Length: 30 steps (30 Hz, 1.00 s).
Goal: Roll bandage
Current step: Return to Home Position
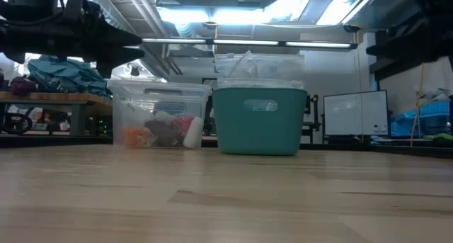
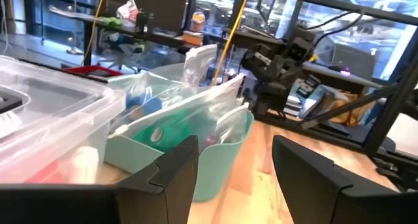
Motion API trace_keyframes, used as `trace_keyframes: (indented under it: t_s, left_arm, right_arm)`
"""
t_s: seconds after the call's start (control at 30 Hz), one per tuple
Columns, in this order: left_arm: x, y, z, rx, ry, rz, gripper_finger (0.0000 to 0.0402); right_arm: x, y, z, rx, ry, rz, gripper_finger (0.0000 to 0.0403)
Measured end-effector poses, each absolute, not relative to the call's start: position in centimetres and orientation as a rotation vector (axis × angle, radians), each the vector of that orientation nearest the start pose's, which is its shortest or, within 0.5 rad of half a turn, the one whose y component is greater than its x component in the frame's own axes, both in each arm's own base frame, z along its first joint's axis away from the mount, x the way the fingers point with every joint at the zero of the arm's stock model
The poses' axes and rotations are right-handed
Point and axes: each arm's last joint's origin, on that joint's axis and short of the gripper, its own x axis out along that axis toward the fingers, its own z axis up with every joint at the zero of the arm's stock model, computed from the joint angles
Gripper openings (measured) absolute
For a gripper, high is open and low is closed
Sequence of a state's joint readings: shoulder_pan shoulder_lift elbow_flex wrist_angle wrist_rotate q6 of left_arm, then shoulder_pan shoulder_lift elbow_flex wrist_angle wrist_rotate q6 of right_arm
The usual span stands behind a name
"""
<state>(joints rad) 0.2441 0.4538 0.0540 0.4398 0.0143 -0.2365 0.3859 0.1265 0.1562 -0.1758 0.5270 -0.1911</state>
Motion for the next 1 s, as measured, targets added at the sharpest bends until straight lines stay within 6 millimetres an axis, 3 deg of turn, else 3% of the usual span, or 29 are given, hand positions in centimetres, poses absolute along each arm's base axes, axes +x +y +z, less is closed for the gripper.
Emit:
trace_keyframes:
  t_s: [0.37,0.77,1.0]
  left_arm:
    - [12.5,2.9,18.0,-0.190,-0.032,0.239,0.0187]
    - [12.5,2.9,16.9,-0.217,0.084,0.251,0.0187]
    - [12.4,2.9,16.6,-0.191,0.115,0.256,0.0187]
  right_arm:
    - [9.5,2.3,16.7,-0.281,0.203,-0.125,0.0037]
    - [9.5,2.3,16.6,-0.312,0.201,-0.123,0.0037]
    - [9.5,2.3,16.6,-0.453,0.214,-0.109,0.0037]
